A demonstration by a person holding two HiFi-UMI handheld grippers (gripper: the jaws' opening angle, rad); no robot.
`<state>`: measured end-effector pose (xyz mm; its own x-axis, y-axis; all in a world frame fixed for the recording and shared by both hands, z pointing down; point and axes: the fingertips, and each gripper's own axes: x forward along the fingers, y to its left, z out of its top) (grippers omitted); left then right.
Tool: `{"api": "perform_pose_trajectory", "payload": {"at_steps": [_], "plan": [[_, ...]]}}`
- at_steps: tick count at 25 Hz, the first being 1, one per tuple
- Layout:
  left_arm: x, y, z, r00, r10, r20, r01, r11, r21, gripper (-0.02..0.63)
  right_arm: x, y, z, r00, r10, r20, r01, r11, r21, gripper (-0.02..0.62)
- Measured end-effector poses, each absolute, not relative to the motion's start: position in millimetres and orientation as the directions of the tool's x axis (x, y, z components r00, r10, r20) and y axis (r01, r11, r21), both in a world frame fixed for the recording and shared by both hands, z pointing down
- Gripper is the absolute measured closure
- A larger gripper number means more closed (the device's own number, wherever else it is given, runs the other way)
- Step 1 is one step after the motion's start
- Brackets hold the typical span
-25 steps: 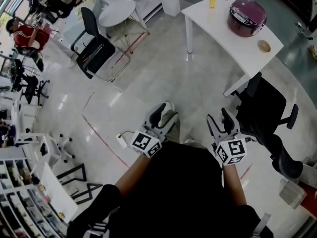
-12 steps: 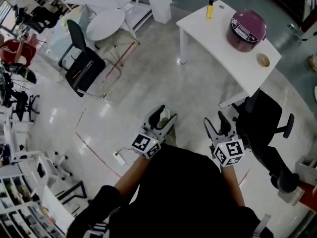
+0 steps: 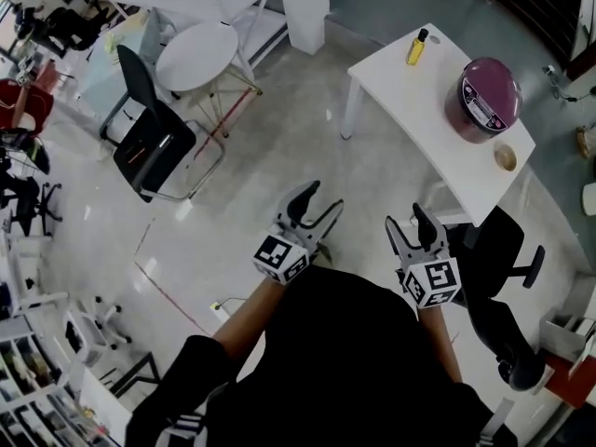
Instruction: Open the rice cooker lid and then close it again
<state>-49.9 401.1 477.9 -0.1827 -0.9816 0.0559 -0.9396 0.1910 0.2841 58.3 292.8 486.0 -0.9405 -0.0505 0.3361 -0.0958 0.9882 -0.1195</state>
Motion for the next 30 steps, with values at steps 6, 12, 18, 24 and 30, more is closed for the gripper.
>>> {"api": "perform_pose_trajectory", "payload": {"at_steps": [6,12,18,24,30], "plan": [[-116,389,480,-0.186,-0.981,0.059,-0.931,0.195,0.309,0.38,2,241,481,-0.929,-0.165,0.331,-0.239,0.951,-0.198,0.36],[-173,384,482,-0.168,-0.984,0.062,-0.931,0.179,0.318,0.38,-41,212,477,-0.903,-0.258,0.345,-0.326,0.933,-0.153,0.36],[-210,372,493,-0.124,-0.99,0.066,-0.928,0.139,0.346,0.38,-61,209,486,-0.875,-0.3,0.38,-0.378,0.913,-0.15,0.36],[-219,351,497,-0.081,-0.996,0.047,-0.912,0.093,0.4,0.379,-50,201,496,-0.834,-0.348,0.429,-0.439,0.888,-0.135,0.359],[-204,318,507,0.001,-0.997,0.071,-0.911,0.028,0.413,0.379,-33,183,502,-0.811,-0.384,0.442,-0.484,0.864,-0.138,0.36]]}}
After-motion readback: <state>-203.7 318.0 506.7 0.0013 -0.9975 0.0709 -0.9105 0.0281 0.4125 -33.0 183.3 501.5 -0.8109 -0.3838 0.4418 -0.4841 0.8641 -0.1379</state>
